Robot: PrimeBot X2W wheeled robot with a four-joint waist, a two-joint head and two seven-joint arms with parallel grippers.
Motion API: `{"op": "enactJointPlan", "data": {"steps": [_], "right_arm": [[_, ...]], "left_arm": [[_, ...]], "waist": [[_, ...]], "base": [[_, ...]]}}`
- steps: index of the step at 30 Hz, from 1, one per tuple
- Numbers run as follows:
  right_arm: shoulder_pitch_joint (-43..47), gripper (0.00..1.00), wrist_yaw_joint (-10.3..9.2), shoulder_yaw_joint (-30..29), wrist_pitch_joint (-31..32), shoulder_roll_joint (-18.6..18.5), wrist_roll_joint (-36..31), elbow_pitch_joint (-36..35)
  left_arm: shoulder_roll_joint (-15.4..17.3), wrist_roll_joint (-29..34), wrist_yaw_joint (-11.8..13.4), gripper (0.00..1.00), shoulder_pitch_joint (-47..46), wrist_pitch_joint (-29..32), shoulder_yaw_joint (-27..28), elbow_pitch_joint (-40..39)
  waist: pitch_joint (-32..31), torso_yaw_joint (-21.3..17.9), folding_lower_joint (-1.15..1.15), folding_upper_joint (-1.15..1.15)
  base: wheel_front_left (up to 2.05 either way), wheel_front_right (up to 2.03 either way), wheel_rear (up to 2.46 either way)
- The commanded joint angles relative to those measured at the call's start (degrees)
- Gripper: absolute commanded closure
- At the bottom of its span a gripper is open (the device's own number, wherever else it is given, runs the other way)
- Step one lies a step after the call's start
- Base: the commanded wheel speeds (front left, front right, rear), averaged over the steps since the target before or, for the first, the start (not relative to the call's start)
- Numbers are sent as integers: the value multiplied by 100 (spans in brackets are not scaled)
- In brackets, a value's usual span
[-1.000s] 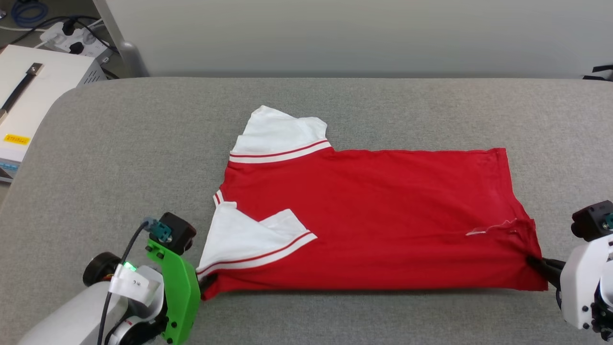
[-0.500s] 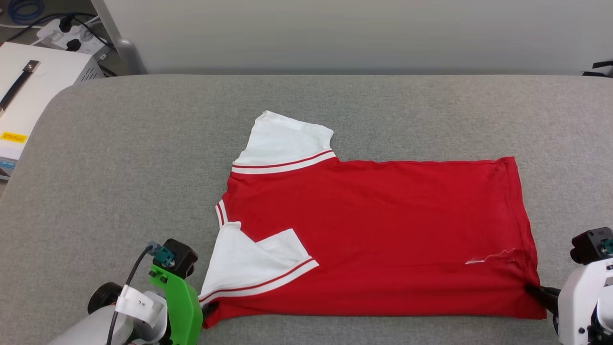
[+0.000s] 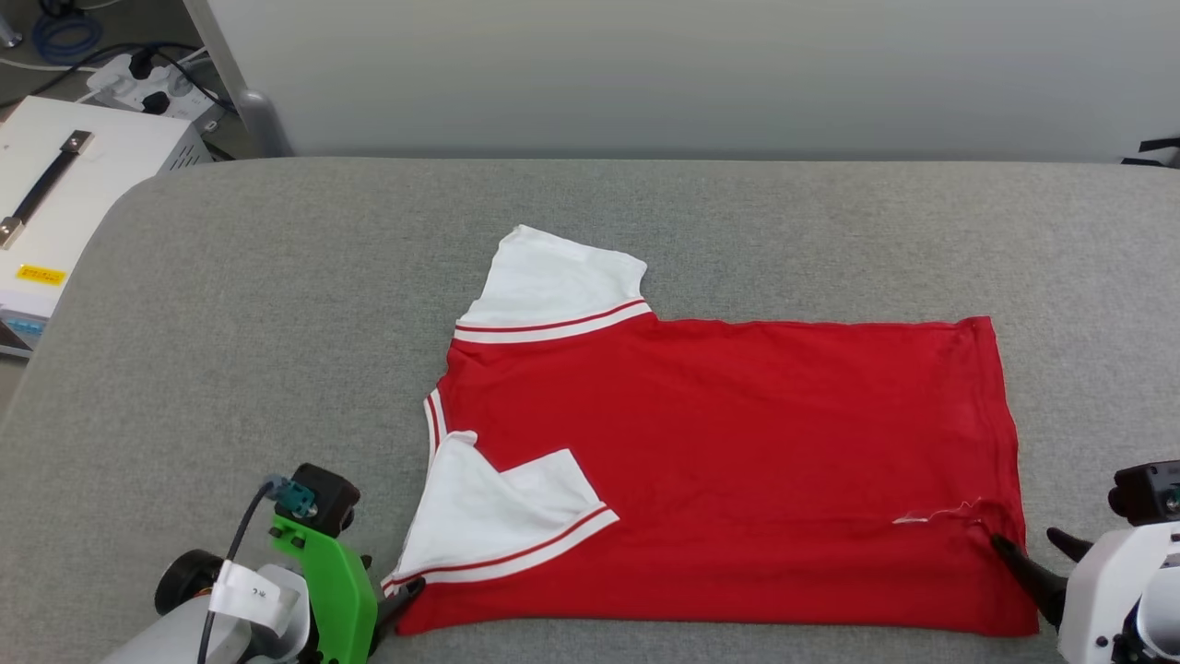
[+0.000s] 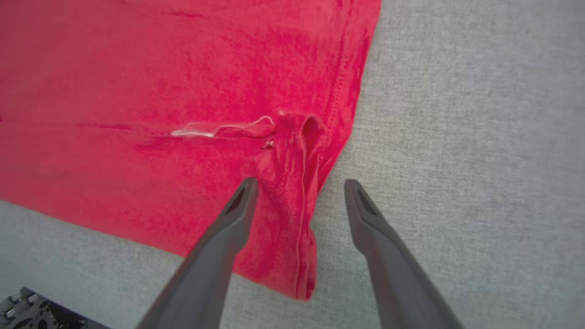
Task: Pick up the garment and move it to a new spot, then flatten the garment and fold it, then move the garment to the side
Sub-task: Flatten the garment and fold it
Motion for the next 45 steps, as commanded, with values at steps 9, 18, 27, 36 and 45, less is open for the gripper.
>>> {"op": "enactJointPlan", "data": {"steps": [9, 18, 27, 36, 45], "right_arm": [[162, 0, -4, -969, -1352, 509, -903, -511], [-74, 0, -4, -1387, -1933, 1266, -1626, -1380], [-201, 0, -4, -1286, -1910, 1662, -2006, -2136], [-585, 0, -4, -1011, -1881, 1728, -2093, -2390], [-991, 0, -4, -848, -2032, 1741, -2121, -2347]], "left_arm": [[398, 277, 487, 0, -56, -470, 407, -458], [274, 499, 440, 0, -838, -829, 715, -429], [-77, 265, -67, 0, -2091, -444, 923, 340], [-203, -300, -417, 0, -3514, 1103, 889, 1121], [-443, -387, -460, 0, -4548, 2464, 580, 1702]], "waist": [[-165, -16, 0, 0], [-94, -249, 0, 0], [396, -564, 0, 0], [1340, -939, 0, 0], [2042, -1138, 0, 0]], "base": [[0, 0, 0], [0, 0, 0], [0, 0, 0], [0, 0, 0], [0, 0, 0]]}}
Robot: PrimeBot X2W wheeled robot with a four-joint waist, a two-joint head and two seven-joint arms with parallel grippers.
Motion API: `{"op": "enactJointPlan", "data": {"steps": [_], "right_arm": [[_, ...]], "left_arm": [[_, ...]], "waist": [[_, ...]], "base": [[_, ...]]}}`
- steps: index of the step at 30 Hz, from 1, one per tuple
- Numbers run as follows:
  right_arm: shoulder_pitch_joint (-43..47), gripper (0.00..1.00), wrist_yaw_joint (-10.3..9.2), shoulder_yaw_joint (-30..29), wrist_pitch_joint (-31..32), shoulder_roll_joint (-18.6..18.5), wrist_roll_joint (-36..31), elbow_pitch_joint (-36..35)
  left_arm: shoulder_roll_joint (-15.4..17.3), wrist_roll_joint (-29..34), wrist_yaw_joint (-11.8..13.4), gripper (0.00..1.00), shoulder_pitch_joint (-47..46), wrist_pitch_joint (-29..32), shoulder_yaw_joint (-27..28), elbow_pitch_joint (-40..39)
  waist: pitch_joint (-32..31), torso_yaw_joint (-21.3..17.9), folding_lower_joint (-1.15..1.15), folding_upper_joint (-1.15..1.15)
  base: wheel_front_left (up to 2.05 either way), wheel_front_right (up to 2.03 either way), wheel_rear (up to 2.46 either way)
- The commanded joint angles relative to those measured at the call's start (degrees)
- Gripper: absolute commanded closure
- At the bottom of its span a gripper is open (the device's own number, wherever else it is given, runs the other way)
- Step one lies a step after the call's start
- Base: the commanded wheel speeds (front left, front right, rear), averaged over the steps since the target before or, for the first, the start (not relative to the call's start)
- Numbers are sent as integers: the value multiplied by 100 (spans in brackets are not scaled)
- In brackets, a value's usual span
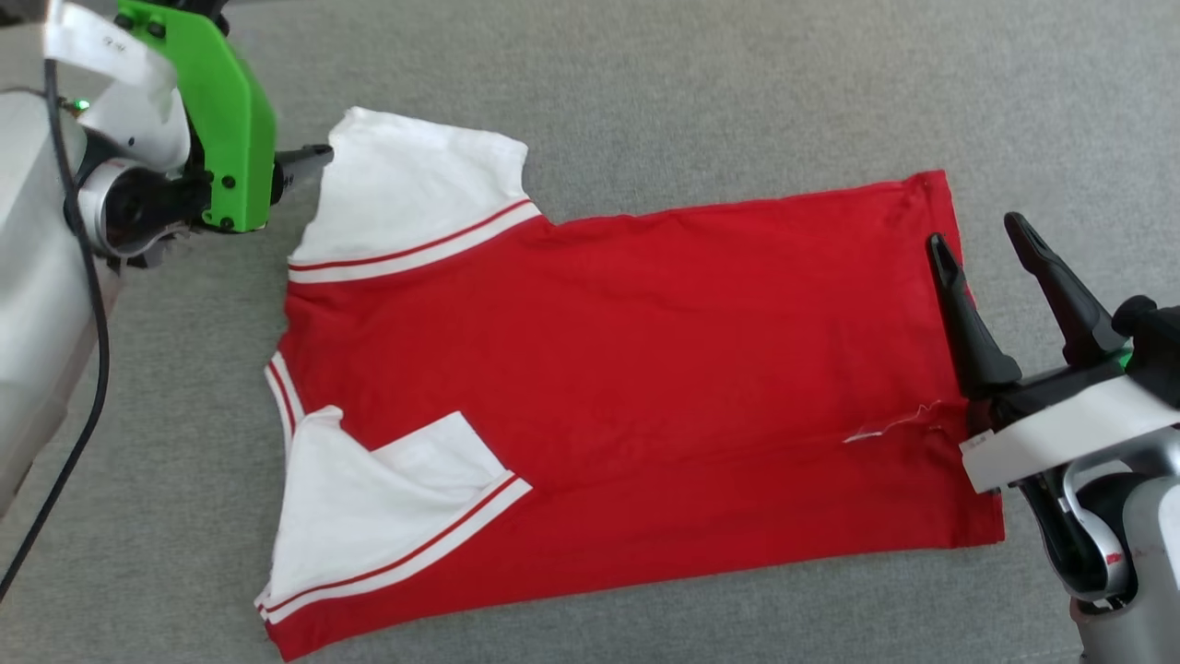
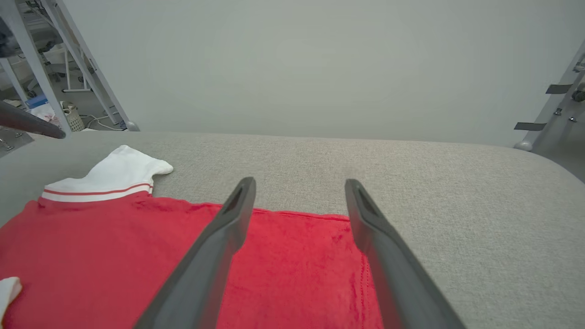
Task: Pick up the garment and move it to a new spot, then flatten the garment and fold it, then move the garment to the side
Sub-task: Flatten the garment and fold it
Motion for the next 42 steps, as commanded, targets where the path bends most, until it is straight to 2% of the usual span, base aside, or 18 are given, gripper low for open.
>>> {"op": "enactJointPlan", "data": {"steps": [1, 11, 20, 21, 22, 27, 33, 37, 42], "right_arm": [[-145, 0, -4, 45, -58, 17, -42, 13], [-644, 0, -4, 376, -203, 48, -7, 212], [-791, 0, -4, 492, -342, -10, 62, 434], [-790, 0, -4, 489, -349, -19, 69, 446], [-790, 0, -4, 481, -353, -28, 78, 463], [-843, 0, -4, 402, -339, -101, 91, 498], [-1253, 0, -4, 292, 48, -610, 80, 491], [-1663, 0, -4, 475, 872, -1202, 325, 630], [-2227, 0, -4, 798, 2249, -1909, 1023, 897]], "left_arm": [[-33, 110, -31, 0, -198, 49, -68, 61], [-243, 483, -57, 0, -840, 118, -329, 645], [-247, 568, -84, 0, -765, 101, -693, 991], [-234, 564, -86, 37, -750, 123, -743, 987], [-222, 534, -87, 100, -730, 125, -795, 952], [-162, 425, -88, 100, -693, -161, -953, 745], [-76, 489, -89, 100, -708, -739, -1268, 392], [-73, 469, -89, 100, -683, -1162, -1413, 192], [-98, 461, -89, 100, -666, -1451, -1669, -88]], "waist": [[458, -238, -1, 0], [1006, -435, -1, 0], [1125, -472, -1, 0], [1119, -466, -1, 0], [1106, -458, -1, 0], [981, -387, -1, 0], [694, -217, -1, 0], [494, -67, -1, 0], [353, 151, -1, 0]], "base": [[0, 0, 0], [0, 0, 0], [0, 0, 0], [0, 0, 0], [0, 0, 0], [0, 0, 0], [0, 0, 0], [0, 0, 0], [0, 0, 0]]}}
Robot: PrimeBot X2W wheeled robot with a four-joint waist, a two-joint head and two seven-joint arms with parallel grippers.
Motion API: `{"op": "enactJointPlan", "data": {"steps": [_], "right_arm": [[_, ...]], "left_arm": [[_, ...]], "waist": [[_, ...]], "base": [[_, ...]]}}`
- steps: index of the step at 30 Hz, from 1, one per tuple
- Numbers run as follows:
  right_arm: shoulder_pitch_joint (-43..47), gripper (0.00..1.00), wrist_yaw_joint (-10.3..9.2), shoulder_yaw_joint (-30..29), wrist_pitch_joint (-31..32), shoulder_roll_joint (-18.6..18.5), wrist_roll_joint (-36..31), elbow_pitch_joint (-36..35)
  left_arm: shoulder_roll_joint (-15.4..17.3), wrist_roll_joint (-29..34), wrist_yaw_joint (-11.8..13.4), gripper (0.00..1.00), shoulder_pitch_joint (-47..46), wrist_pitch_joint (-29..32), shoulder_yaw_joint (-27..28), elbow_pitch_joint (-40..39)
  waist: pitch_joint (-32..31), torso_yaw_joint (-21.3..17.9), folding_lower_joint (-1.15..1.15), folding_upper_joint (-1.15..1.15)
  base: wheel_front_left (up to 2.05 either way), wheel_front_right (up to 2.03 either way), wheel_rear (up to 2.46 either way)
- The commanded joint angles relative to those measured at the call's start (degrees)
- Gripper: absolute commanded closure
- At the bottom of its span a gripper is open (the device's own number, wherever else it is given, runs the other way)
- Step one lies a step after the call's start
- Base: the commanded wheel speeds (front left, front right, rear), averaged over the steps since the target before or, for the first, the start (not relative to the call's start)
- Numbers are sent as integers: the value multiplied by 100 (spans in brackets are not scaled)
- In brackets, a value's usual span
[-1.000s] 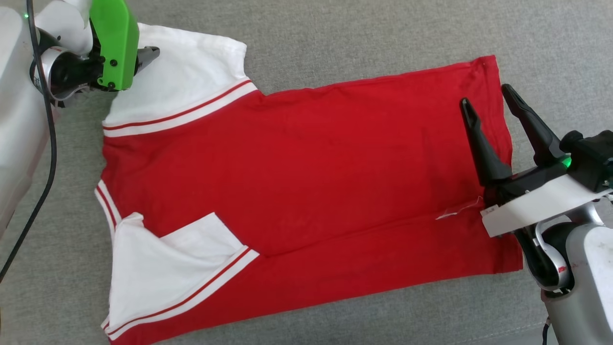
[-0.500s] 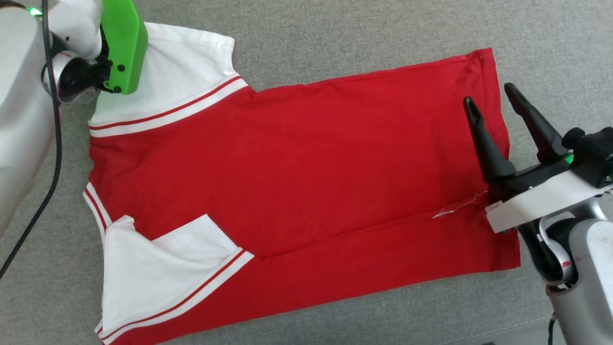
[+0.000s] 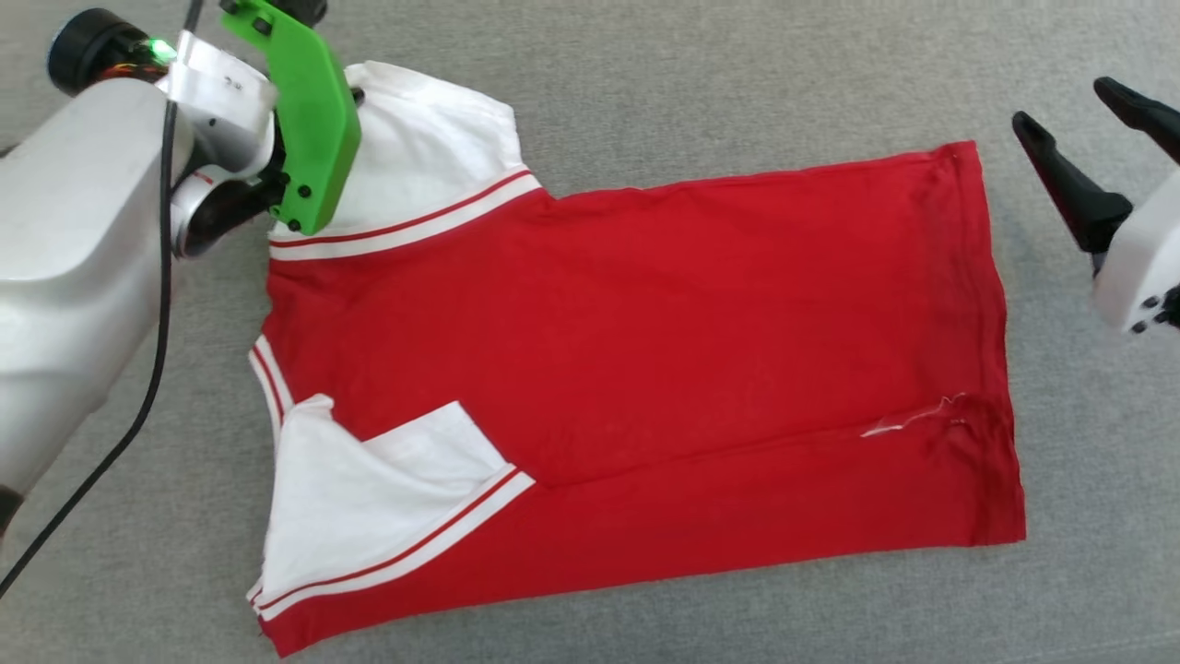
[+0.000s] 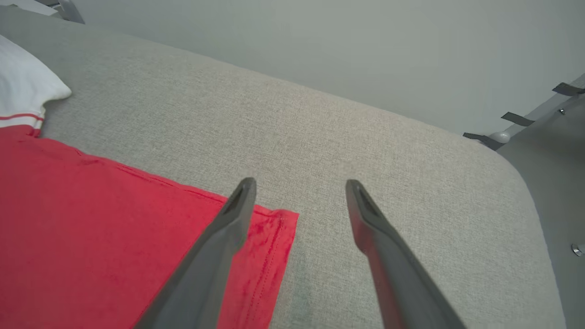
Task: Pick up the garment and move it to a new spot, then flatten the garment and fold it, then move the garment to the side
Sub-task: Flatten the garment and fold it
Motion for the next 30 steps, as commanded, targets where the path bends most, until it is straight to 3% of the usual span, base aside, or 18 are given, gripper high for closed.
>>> {"op": "enactJointPlan", "data": {"steps": [1, 7, 12, 23, 30], "right_arm": [[-188, 0, -4, 95, 331, -137, 201, 97], [-795, 0, -4, 507, 1912, -631, 1013, 549], [-1128, 0, -4, 768, 2539, -643, 1194, 1034], [-1527, 0, -4, 1351, 2633, -331, 1027, 2060], [-1388, 0, -4, 1711, 2560, -280, 1320, 2531]], "left_arm": [[-7, 30, -16, 100, 74, -76, -57, -57], [-66, 63, -16, 100, -15, -285, -284, -328], [-116, 98, -16, 100, -135, -397, -384, -509], [-166, 203, -16, 100, -389, -552, -438, -763], [-160, 207, -16, 100, -375, -649, -457, -722]], "waist": [[-142, 195, 0, 0], [-140, 418, 0, 0], [-18, 579, 0, 0], [376, 853, 0, 0], [406, 881, 0, 0]], "base": [[0, 0, 0], [0, 0, 0], [0, 0, 0], [0, 0, 0], [0, 0, 0]]}}
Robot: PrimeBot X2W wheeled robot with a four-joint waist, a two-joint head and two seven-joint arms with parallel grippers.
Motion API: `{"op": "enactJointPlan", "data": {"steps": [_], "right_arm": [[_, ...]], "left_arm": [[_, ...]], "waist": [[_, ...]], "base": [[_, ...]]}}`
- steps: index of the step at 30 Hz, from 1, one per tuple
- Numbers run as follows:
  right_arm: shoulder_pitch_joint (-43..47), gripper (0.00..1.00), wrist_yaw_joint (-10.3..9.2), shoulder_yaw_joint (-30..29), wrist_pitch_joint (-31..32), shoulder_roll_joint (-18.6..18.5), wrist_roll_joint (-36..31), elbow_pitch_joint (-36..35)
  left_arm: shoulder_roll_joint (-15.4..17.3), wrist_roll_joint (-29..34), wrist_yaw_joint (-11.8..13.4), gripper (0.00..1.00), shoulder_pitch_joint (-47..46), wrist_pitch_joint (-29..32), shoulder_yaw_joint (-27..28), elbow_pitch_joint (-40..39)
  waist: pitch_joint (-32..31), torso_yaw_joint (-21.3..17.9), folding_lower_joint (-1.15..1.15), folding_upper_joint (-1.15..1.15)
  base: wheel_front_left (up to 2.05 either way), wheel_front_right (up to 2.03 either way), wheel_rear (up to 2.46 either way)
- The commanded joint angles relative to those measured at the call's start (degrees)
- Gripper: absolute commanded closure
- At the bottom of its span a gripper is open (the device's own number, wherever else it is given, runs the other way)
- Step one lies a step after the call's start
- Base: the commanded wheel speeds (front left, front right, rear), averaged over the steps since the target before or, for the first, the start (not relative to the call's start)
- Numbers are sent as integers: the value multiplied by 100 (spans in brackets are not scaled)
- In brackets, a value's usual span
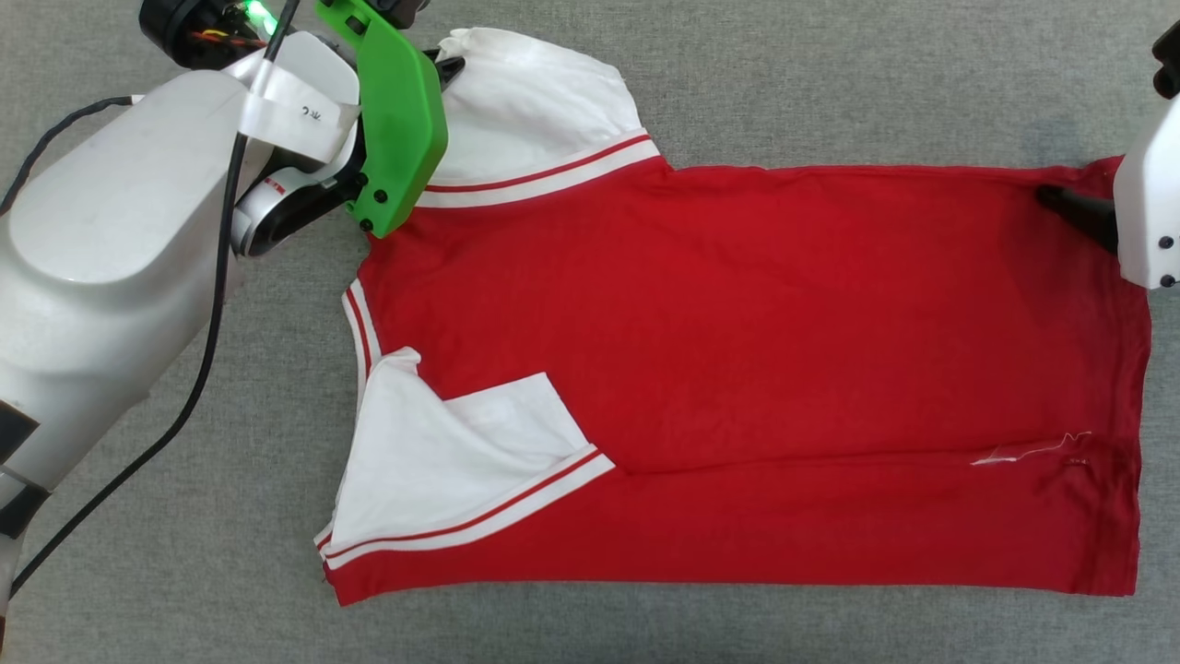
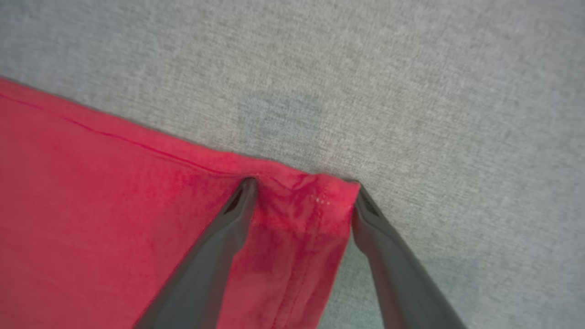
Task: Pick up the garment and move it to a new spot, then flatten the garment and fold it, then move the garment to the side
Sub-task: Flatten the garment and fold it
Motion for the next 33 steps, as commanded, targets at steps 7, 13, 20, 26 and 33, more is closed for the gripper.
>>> {"op": "enactJointPlan", "data": {"steps": [7, 13, 20, 26, 33], "right_arm": [[45, 100, -1, 202, -505, 41, 290, 205], [172, 100, -1, 196, -1145, -96, 396, 53], [647, 100, -1, 349, -1816, -266, 505, -280], [1211, 100, -1, 511, -2128, -342, 616, -450], [1928, 100, -1, 526, -2465, -407, 801, -591]], "left_arm": [[53, -80, 4, 100, 78, -214, 37, 137], [121, -202, 52, 100, 423, -440, 49, 147], [412, -286, 235, 100, 1057, -724, -10, -189], [694, -436, 514, 100, 1681, -870, -69, -784], [1065, -615, 925, 100, 2512, -1034, -187, -1442]], "waist": [[-239, -78, 0, 0], [-655, -97, 0, 0], [-1244, -149, 0, 0], [-1706, -123, 0, 0], [-2108, -96, 0, 0]], "base": [[0, 0, 0], [0, 0, 0], [0, 0, 0], [0, 0, 0], [0, 0, 0]]}}
